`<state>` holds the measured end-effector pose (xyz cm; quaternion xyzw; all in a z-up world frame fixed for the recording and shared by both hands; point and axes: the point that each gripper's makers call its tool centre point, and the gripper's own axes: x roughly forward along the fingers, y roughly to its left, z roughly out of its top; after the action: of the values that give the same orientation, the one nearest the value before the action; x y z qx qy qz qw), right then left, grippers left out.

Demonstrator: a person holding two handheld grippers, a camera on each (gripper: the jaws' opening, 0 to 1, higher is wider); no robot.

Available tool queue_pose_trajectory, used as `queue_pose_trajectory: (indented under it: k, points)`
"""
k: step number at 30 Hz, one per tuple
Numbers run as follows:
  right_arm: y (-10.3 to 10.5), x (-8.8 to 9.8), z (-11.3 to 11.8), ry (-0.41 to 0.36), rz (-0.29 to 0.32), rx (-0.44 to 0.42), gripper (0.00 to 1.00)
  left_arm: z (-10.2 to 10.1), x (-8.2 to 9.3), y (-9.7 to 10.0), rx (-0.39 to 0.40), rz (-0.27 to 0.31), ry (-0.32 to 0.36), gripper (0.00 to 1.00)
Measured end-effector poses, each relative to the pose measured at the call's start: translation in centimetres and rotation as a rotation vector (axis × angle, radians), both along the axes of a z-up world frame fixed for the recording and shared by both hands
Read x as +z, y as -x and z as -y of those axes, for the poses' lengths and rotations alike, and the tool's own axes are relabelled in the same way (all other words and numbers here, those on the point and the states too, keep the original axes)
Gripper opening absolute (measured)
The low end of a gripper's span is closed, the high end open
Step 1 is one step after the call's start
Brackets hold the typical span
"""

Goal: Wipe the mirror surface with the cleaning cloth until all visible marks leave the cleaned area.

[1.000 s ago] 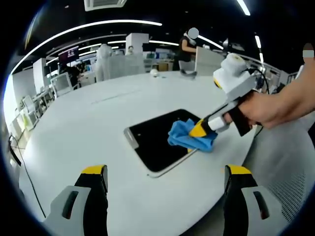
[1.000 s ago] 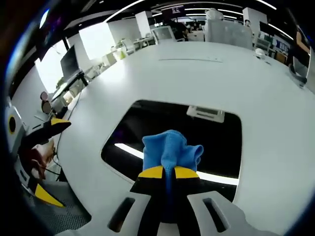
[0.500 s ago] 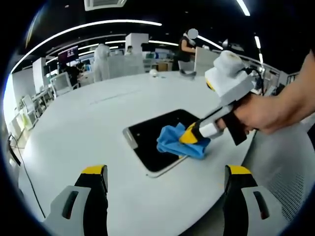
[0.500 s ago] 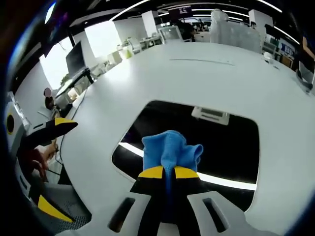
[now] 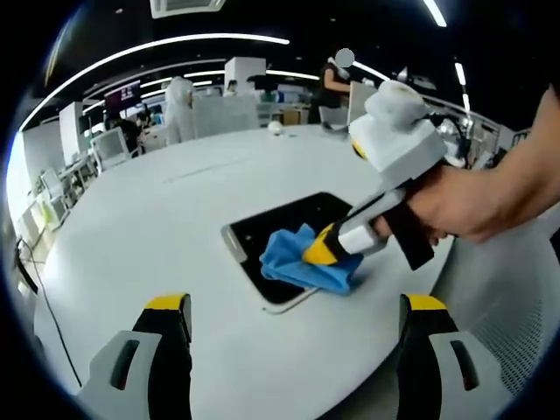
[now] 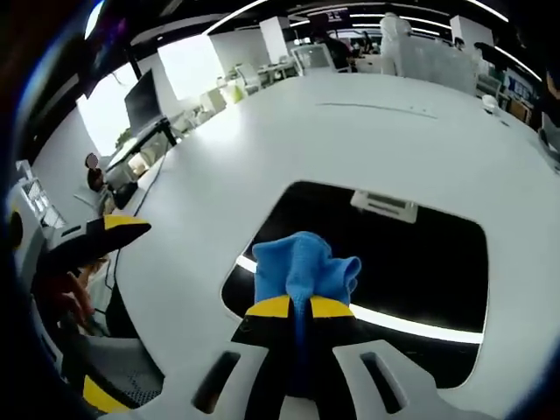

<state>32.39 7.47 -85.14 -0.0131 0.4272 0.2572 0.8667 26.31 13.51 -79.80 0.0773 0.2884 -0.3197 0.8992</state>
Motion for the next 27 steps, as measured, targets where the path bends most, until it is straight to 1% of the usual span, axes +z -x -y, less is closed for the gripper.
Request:
queue_pose_trajectory:
  k: [9,12,18,20,27]
  points:
    - [0.1,0.0,-1.8,0.011,0.002,0.047,0.00,0.0,-0.2,0.1,-0.005,-0.007,-0.013,0.99]
    - [0.2,0.0,-2.4,0.029,0.009,0.085,0.00,-0.1,-0.3,0.1,-0.006,-0.009,-0.012,0.99]
    - [0.1,-0.1,-2.6,0.042,0.006,0.114,0.00,0.1,-0.3,0.2,-0.013,-0.019,-0.006,0.99]
    - [0.2,0.0,-2.6,0.040,0.002,0.113,0.00,0.1,-0.5,0.3,-0.011,-0.029,-0.007,0.99]
    - [0.4,0.0,-3.1,0.028,0.002,0.127,0.00,0.1,-0.5,0.4,-0.012,-0.033,-0.008,0.99]
